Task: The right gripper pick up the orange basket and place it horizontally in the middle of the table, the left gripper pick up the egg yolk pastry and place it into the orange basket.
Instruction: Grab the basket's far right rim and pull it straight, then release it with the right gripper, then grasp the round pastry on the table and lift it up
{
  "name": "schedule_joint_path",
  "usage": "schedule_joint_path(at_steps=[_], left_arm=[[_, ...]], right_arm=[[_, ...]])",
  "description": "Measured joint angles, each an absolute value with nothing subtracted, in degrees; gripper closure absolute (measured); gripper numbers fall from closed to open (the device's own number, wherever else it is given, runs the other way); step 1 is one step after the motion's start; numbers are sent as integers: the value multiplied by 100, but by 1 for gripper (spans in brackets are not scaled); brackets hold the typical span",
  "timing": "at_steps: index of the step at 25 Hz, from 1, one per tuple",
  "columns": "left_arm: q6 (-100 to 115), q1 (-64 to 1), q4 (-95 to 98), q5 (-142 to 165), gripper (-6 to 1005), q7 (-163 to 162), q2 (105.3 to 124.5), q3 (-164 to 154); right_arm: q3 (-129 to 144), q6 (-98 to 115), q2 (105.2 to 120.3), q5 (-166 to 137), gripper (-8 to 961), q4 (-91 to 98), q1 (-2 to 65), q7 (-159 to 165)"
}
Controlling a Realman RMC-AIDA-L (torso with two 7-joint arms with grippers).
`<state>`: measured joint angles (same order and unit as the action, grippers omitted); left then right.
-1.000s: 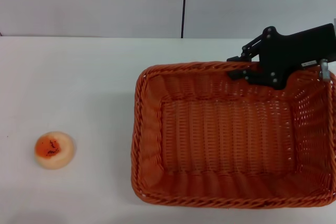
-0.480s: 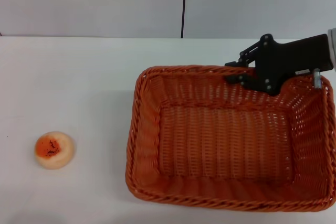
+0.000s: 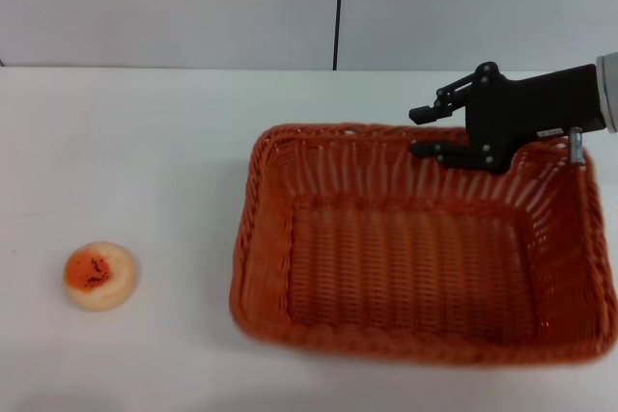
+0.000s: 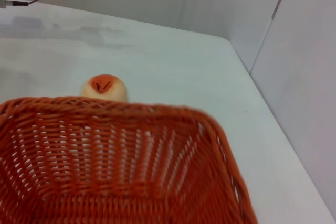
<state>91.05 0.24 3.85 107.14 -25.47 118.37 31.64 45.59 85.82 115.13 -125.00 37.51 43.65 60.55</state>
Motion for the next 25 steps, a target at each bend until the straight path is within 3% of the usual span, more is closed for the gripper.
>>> schedule_joint_path(at_steps=[4, 7, 12, 16, 25], left_arm=[[9087, 37, 386, 10714, 245, -2586, 11832, 3164], [9094, 51, 388, 10721, 247, -2594, 11830, 3153], [9141, 54, 526, 10735, 249, -2868, 11794, 2827], [9419, -63, 1352, 10739, 250, -3627, 11770, 1894], [9778, -234, 2860, 10739, 254, -5035, 11784, -92]], right_arm=[[4559, 8578, 11539, -12478, 720, 3829, 4328, 6055], [4532, 8588, 11590, -12436, 531, 3916, 4296, 6055], [4508, 8851, 11727, -11701, 527, 4417, 3925, 6064], [4530, 9119, 11880, -10224, 526, 4915, 3201, 6091], [4541, 9643, 11904, -6917, 526, 4099, 1774, 5401]])
